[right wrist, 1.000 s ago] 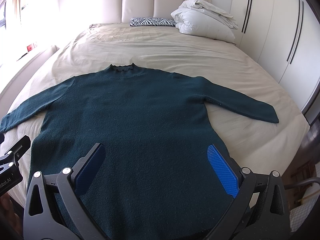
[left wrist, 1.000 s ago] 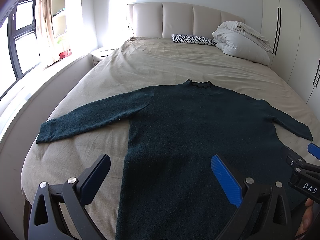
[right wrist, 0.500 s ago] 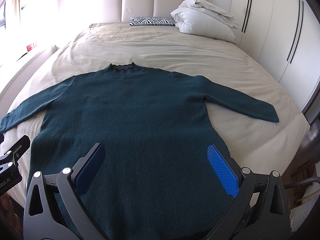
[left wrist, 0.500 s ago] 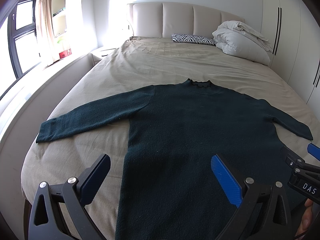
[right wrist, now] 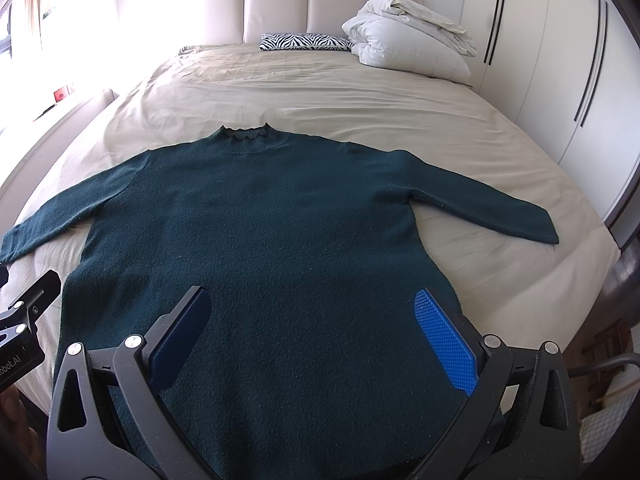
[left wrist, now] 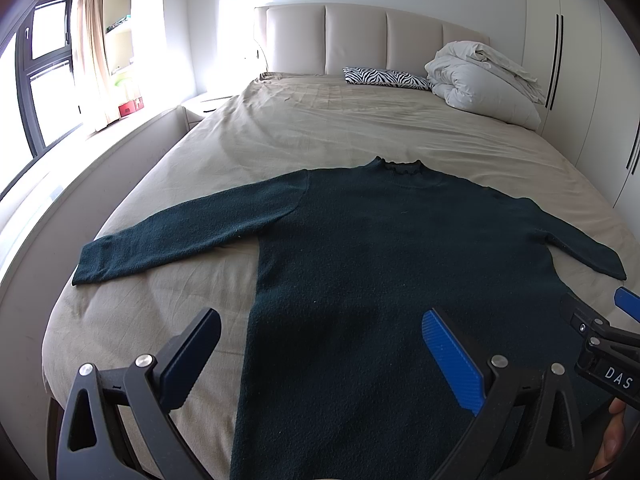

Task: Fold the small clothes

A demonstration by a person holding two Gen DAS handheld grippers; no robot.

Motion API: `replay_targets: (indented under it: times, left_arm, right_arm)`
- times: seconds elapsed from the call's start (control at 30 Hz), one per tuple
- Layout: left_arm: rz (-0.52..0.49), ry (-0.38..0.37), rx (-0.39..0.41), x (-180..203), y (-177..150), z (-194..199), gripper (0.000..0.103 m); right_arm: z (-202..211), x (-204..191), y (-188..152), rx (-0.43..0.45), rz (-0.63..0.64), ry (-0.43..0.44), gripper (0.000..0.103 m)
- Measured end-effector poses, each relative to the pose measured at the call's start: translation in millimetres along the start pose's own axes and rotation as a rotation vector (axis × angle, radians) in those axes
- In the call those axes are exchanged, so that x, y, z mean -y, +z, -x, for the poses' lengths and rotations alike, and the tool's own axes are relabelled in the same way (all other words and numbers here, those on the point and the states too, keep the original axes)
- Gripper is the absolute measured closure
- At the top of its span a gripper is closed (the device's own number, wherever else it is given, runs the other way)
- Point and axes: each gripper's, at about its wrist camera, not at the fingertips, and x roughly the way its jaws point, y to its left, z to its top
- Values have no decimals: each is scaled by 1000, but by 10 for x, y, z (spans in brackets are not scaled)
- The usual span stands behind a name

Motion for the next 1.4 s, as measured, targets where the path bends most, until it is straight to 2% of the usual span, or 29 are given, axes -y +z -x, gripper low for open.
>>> replay_targets:
  times: [0.67, 0.97, 1.07, 1.17, 1.33, 1.4]
  left_arm:
    - [-2, 10, -4, -40, -7, -75, 0]
    - [-41, 16, -11, 86, -99, -175, 0]
    - [-51, -4, -28, 118, -109, -245, 0]
    - [-32, -66, -58, 117, -86, -349, 0]
    - [52, -304, -116, 107, 20, -615, 0]
    - [61, -324, -141, 160, 33, -725, 0]
  right_arm:
    - [-89, -27, -131, -14, -4, 4, 0]
    - [-249, 178, -91, -44, -53, 33, 0]
    - [-346, 474, -60, -51, -116, 59, 0]
    - [-499, 1051, -15, -54, -240, 98, 0]
    - [-833, 2489, -49, -27, -578, 111, 0]
    - [-1001, 3126, -129, -17, -738, 113, 0]
